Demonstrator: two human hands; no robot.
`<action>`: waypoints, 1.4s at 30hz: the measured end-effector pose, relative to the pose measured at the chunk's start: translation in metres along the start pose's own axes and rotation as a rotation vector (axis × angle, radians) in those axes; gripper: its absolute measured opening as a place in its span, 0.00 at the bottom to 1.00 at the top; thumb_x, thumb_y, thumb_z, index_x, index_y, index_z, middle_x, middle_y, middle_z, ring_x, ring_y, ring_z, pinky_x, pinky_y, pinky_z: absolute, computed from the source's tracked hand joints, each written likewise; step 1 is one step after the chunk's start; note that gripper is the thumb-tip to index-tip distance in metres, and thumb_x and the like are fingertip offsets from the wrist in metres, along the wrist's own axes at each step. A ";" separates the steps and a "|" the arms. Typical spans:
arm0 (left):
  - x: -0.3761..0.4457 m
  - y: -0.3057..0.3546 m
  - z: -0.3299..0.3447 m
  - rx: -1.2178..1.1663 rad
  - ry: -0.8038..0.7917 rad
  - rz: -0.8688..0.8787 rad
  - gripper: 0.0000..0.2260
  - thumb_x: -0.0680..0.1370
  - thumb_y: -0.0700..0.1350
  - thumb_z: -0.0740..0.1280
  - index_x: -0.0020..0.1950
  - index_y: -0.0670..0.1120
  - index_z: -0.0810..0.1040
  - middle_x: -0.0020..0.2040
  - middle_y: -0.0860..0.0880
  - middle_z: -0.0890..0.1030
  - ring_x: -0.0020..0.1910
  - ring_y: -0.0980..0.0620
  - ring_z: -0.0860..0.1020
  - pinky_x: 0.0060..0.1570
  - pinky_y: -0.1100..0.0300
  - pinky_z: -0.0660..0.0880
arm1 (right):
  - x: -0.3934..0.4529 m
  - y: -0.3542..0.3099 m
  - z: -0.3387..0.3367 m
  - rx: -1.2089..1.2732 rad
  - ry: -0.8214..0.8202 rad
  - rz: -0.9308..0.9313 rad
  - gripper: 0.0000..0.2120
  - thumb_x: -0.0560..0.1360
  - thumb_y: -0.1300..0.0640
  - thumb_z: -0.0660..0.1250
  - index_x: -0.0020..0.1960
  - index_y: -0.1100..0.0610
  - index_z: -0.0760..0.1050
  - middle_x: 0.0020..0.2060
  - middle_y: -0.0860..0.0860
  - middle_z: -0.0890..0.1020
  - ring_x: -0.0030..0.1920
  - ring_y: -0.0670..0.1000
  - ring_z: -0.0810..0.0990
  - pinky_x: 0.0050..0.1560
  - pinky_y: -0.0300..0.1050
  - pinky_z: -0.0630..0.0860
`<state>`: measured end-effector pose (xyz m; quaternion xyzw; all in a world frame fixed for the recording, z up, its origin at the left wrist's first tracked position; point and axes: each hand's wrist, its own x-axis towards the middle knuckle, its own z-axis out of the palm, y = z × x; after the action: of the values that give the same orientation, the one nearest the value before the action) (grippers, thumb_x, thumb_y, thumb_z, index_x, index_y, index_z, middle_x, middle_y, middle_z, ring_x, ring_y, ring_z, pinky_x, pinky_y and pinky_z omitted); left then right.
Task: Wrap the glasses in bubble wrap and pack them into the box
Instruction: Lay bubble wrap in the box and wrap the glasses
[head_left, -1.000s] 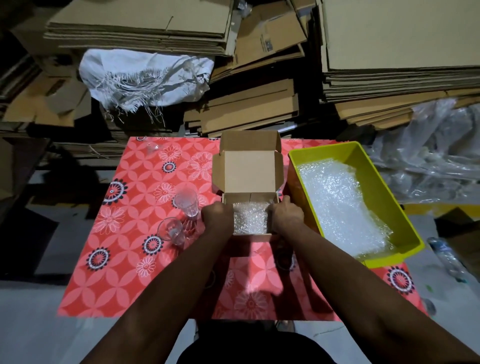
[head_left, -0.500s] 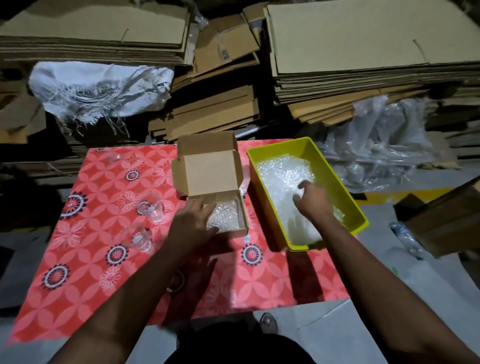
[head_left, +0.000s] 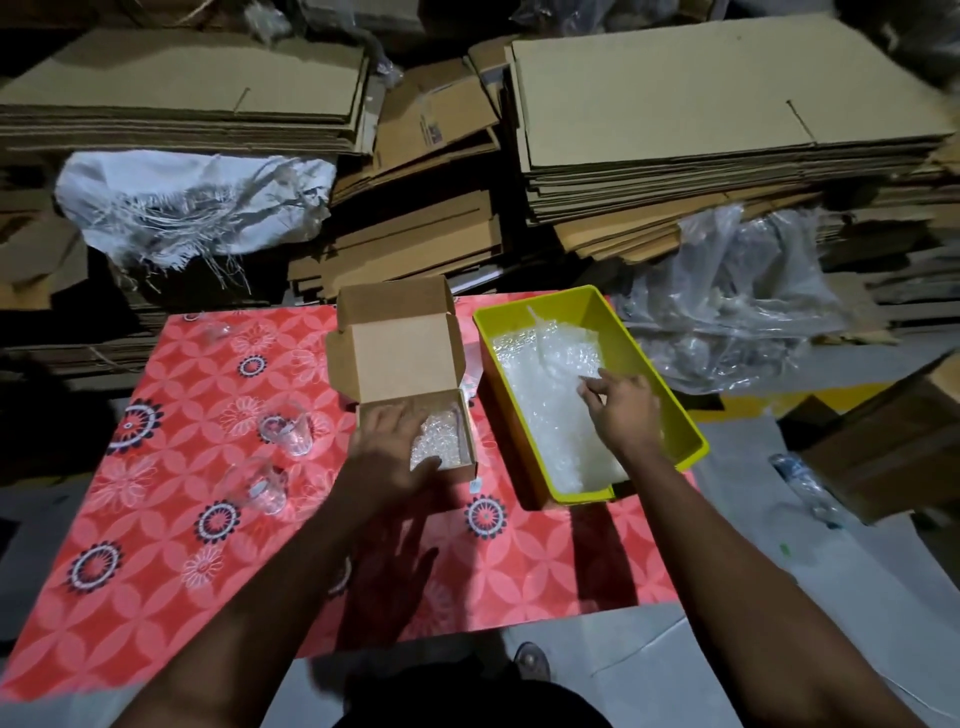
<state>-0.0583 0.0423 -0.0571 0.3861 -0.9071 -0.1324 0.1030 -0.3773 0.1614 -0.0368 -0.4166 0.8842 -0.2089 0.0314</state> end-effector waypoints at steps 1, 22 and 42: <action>0.002 0.003 -0.003 -0.065 0.001 0.013 0.35 0.74 0.69 0.57 0.74 0.49 0.71 0.71 0.45 0.73 0.67 0.44 0.67 0.64 0.45 0.67 | -0.002 -0.001 -0.002 0.022 0.073 -0.037 0.12 0.79 0.44 0.66 0.58 0.44 0.83 0.61 0.47 0.83 0.62 0.57 0.73 0.58 0.55 0.72; 0.021 0.049 -0.097 -1.565 0.055 -0.416 0.07 0.80 0.36 0.66 0.56 0.39 0.81 0.52 0.39 0.84 0.46 0.46 0.82 0.44 0.55 0.81 | -0.052 -0.136 -0.043 1.111 -0.345 0.239 0.33 0.71 0.37 0.71 0.69 0.55 0.73 0.55 0.50 0.80 0.51 0.46 0.79 0.50 0.42 0.77; -0.028 -0.011 -0.151 -1.249 0.327 -0.198 0.10 0.74 0.28 0.70 0.44 0.43 0.85 0.43 0.49 0.86 0.42 0.54 0.83 0.43 0.62 0.79 | -0.045 -0.193 -0.046 1.258 -0.490 -0.324 0.17 0.73 0.74 0.67 0.37 0.56 0.86 0.37 0.49 0.87 0.41 0.45 0.86 0.41 0.36 0.80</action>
<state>0.0119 0.0312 0.0793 0.3505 -0.5924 -0.5827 0.4320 -0.2188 0.1019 0.0761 -0.4811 0.4894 -0.5837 0.4340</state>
